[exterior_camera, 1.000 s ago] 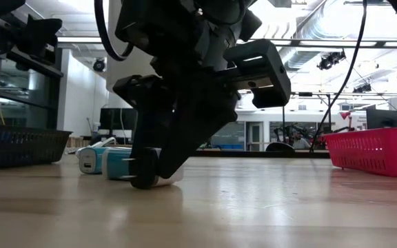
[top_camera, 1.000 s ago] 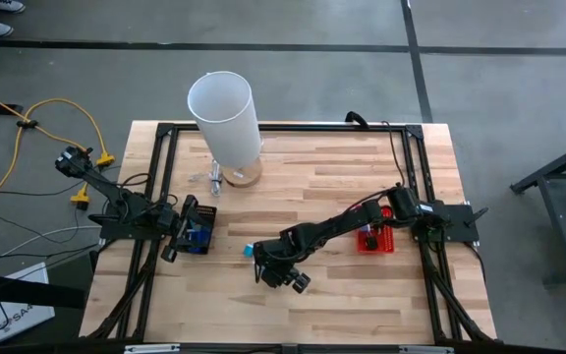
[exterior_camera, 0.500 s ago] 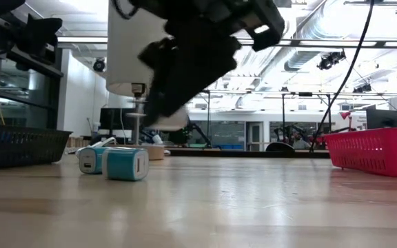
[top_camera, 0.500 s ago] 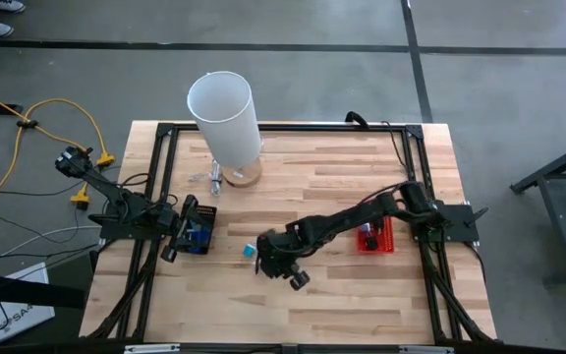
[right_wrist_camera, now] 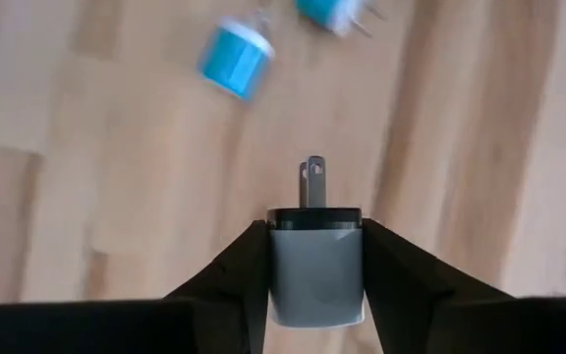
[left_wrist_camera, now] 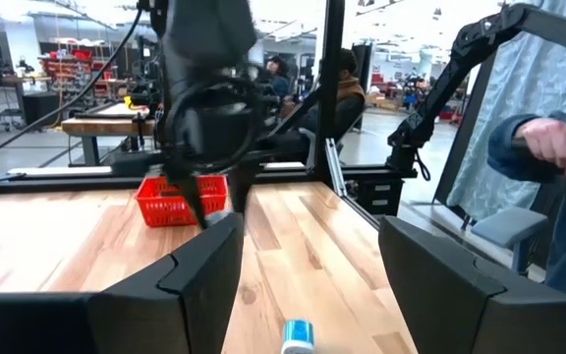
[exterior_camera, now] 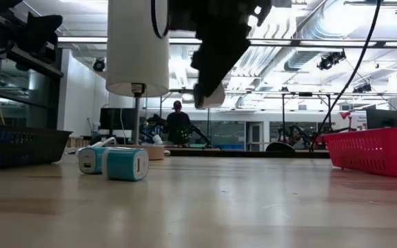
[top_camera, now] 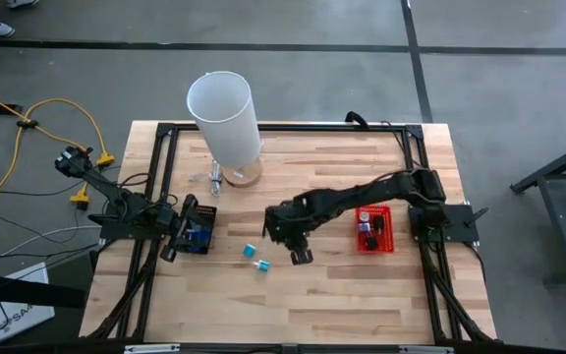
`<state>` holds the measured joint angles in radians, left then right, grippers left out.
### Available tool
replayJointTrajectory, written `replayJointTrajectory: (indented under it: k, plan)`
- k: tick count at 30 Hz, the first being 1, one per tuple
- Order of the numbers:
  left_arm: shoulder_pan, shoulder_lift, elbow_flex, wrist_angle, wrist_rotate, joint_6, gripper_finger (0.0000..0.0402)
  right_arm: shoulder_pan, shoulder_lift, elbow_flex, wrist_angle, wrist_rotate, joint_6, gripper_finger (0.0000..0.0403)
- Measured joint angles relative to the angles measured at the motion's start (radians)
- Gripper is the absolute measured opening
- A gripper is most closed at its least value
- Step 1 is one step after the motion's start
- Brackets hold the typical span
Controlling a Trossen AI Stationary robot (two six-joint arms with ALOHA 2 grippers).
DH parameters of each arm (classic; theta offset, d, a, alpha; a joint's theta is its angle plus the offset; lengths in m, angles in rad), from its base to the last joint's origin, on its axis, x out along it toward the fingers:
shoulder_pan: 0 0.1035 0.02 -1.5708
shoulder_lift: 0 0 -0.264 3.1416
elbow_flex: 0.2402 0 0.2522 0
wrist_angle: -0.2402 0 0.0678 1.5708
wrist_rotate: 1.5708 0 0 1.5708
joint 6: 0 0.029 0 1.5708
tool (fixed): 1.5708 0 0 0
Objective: Pick & Place Office items
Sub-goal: Put the white charger adapter into the red bin
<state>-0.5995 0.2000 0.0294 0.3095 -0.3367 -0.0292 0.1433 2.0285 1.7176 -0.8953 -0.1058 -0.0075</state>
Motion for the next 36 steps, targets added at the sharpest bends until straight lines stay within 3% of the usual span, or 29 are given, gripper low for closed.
replayJointTrajectory:
  k: [10,18,29,36]
  plan:
    - [0.000,0.000,0.000,0.002,0.000,0.000,0.0233,-0.026,-0.010,-0.001,-0.146,0.137,0.162,0.0125]
    - [0.000,0.000,0.000,0.009,0.000,0.000,0.0233,0.028,-0.094,-0.029,-0.226,0.264,0.345,0.0124]
    - [0.000,-0.001,0.000,0.024,0.000,0.000,0.0233,0.096,-0.450,-0.522,-0.035,0.454,0.746,0.0127]
    - [0.000,-0.001,0.000,0.029,0.000,0.000,0.0233,0.161,-0.609,-0.733,-0.036,0.554,1.020,0.0125]
